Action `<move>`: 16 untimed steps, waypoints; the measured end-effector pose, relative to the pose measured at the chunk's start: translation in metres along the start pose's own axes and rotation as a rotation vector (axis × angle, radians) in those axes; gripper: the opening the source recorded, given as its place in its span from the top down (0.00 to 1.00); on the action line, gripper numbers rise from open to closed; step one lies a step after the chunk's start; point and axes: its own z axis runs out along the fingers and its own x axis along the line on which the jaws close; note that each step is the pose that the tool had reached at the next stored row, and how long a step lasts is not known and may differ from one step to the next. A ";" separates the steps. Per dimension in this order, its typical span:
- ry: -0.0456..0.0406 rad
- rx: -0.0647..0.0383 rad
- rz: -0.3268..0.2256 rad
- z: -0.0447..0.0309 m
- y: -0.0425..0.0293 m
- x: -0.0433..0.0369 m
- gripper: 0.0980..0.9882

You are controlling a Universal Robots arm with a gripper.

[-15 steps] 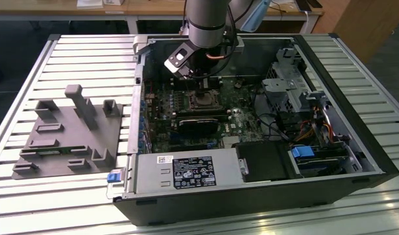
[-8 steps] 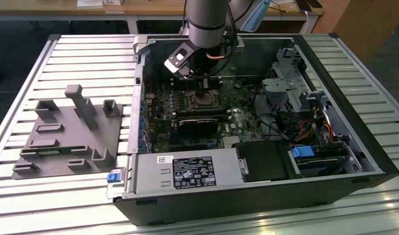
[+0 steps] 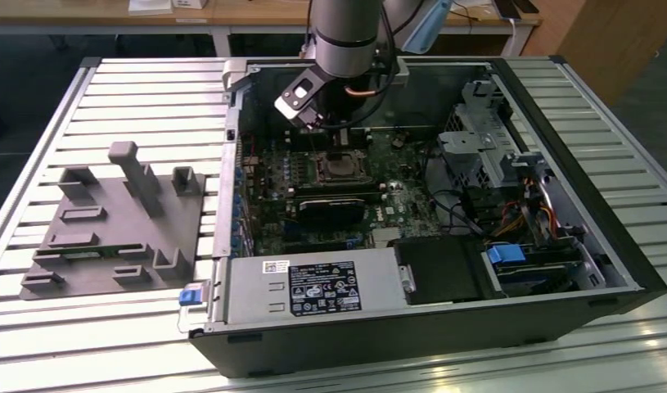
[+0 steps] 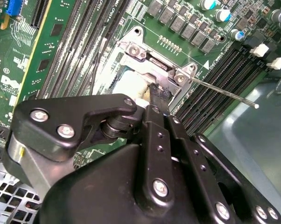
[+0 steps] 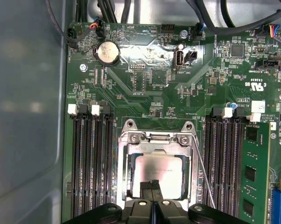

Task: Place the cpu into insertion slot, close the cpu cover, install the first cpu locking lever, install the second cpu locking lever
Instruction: 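Install the first cpu locking lever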

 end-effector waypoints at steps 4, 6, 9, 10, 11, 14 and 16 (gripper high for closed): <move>0.0001 0.000 0.000 -0.0042 0.0000 0.0001 0.99; 0.0000 0.000 0.000 -0.0063 0.0000 0.0001 0.99; 0.0000 0.000 0.000 -0.0083 0.0000 0.0001 0.99; 0.0000 0.000 0.000 -0.0088 0.0000 0.0001 0.99; 0.0001 0.000 0.000 -0.0091 0.0000 0.0001 0.99; 0.0001 0.000 0.000 -0.0101 0.0000 0.0001 0.99; 0.0000 0.000 0.000 -0.0109 -0.0001 0.0001 0.99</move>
